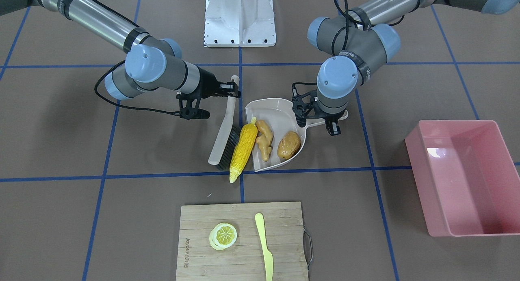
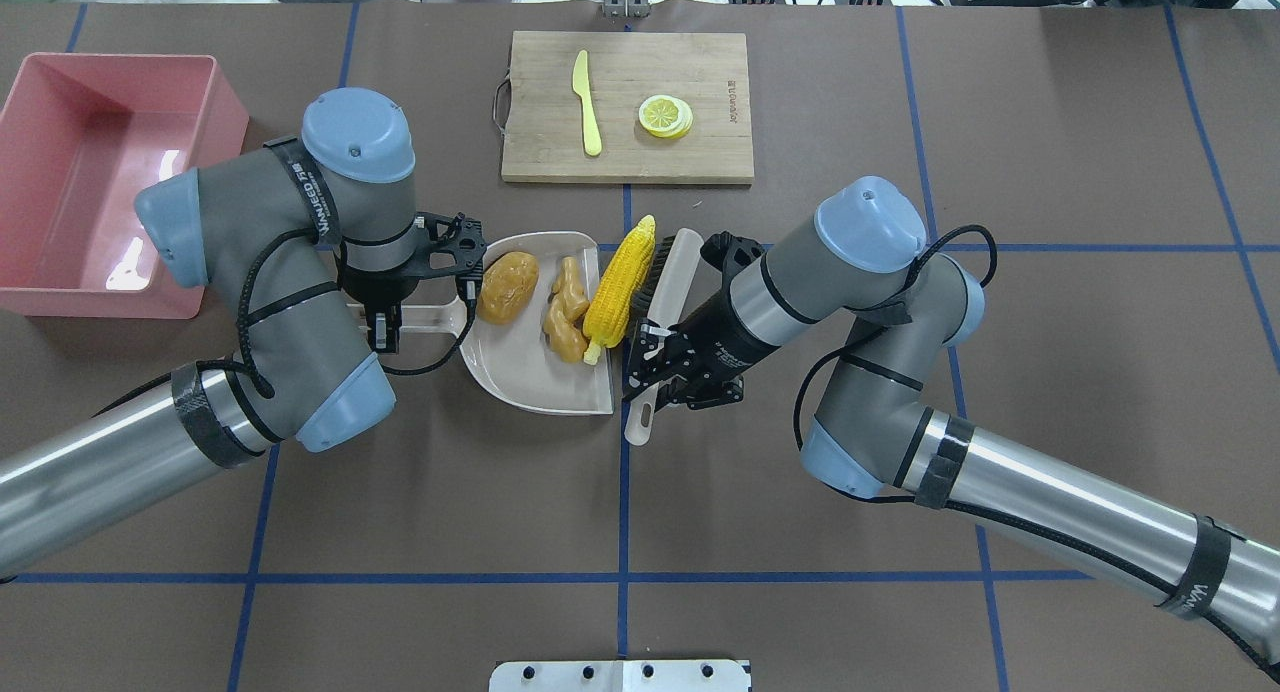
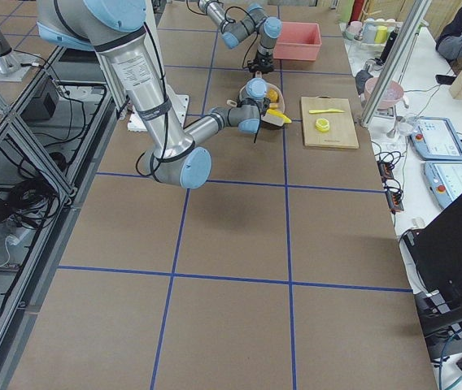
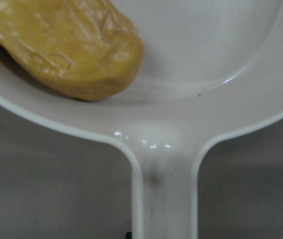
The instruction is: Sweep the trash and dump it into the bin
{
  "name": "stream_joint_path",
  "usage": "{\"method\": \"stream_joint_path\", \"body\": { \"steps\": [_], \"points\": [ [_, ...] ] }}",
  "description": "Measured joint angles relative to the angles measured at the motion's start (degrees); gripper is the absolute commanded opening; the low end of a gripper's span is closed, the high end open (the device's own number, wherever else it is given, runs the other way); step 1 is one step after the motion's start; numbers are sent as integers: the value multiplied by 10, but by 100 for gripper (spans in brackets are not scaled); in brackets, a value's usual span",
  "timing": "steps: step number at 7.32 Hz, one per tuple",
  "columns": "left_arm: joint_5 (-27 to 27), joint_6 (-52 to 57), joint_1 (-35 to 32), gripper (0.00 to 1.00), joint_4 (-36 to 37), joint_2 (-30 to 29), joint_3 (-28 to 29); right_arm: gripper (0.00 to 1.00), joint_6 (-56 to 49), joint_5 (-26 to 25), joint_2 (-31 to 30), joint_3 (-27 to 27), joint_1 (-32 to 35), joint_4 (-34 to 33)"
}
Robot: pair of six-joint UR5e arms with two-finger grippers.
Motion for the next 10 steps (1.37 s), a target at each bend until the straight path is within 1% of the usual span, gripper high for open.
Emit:
{"method": "stream_joint_path", "body": {
  "steps": [4, 7, 10],
  "points": [
    [1, -1, -1, 0, 0, 0, -1, 0, -6, -24, 11, 0, -18, -1],
    [0, -4, -2, 0, -6, 1, -2, 0, -49, -52, 16, 0, -36, -1],
    [0, -28, -4, 0, -59, 9, -1, 0, -89, -81, 29, -1, -56, -11]
  ]
}}
